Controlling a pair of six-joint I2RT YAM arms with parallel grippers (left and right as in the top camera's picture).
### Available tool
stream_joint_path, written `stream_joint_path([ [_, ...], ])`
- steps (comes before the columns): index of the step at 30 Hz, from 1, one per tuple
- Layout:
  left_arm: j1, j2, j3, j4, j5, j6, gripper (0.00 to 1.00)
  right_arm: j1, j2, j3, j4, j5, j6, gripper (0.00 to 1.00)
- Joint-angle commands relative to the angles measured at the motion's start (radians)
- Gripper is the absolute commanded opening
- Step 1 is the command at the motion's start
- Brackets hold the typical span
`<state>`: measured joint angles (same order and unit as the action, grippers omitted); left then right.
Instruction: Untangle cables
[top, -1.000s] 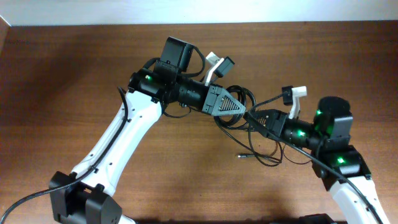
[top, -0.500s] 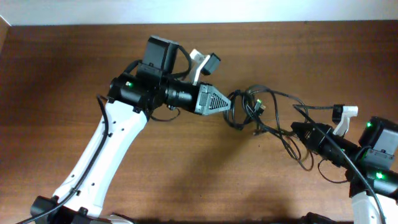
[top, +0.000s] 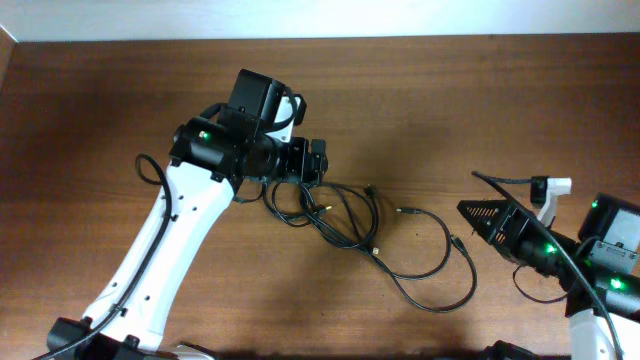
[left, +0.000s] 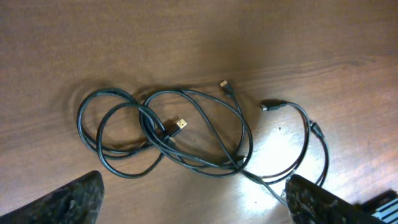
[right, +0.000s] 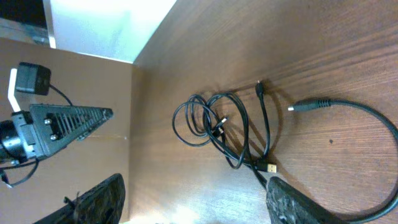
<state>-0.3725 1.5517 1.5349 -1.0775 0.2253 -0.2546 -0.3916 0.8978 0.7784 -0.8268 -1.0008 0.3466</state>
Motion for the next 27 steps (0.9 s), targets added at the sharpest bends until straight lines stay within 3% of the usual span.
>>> stream_joint_path([
  [1, 0.006, -0.029, 0.003, -0.027, -0.002, 0.026, 0.99, -0.008, -0.040, 0.260, -0.168, 0.138, -0.066, 0.73],
  [3, 0.042, -0.129, 0.020, -0.026, -0.045, 0.069, 1.00, -0.008, -0.049, 0.572, -0.467, 0.423, -0.116, 0.74],
  [5, 0.126, -0.301, 0.022, -0.038, -0.188, 0.018, 0.99, -0.008, -0.051, 0.718, -0.603, 0.467, -0.163, 0.76],
  [8, 0.297, -0.554, 0.022, -0.214, -0.343, -0.098, 0.99, -0.008, -0.056, 0.753, -0.570, 0.459, -0.216, 0.92],
  [10, 0.354, -0.694, 0.014, -0.261, -0.334, -0.139, 0.99, -0.008, -0.055, 0.753, -0.516, 0.459, -0.235, 0.92],
  [12, 0.355, -0.795, -0.051, -0.261, -0.232, -0.190, 0.99, -0.008, -0.055, 0.753, -0.510, 0.459, -0.235, 0.92],
  [14, 0.355, -0.816, -0.234, -0.241, -0.164, -0.423, 0.79, -0.008, -0.055, 0.753, -0.525, 0.460, -0.235, 0.92],
  [17, 0.355, -0.767, -0.574, 0.045, 0.090, -0.441, 0.65, -0.008, -0.055, 0.752, -0.557, 0.462, -0.235, 0.92],
  [19, 0.355, -0.678, -0.713, 0.241, 0.164, -0.441, 0.59, -0.008, -0.055, 0.752, -0.577, 0.464, -0.235, 0.93],
  [23, 0.341, -0.346, -0.767, 0.506, 0.251, -0.325, 0.61, -0.008, -0.055, 0.752, -0.584, 0.463, -0.235, 0.93],
  [26, 0.268, -0.074, -0.767, 0.662, 0.284, -0.266, 0.49, -0.008, -0.055, 0.752, -0.584, 0.463, -0.235, 0.93],
  [27, 0.243, -0.030, -0.767, 0.715, 0.334, -0.217, 0.50, -0.008, -0.055, 0.752, -0.584, 0.463, -0.235, 0.93],
])
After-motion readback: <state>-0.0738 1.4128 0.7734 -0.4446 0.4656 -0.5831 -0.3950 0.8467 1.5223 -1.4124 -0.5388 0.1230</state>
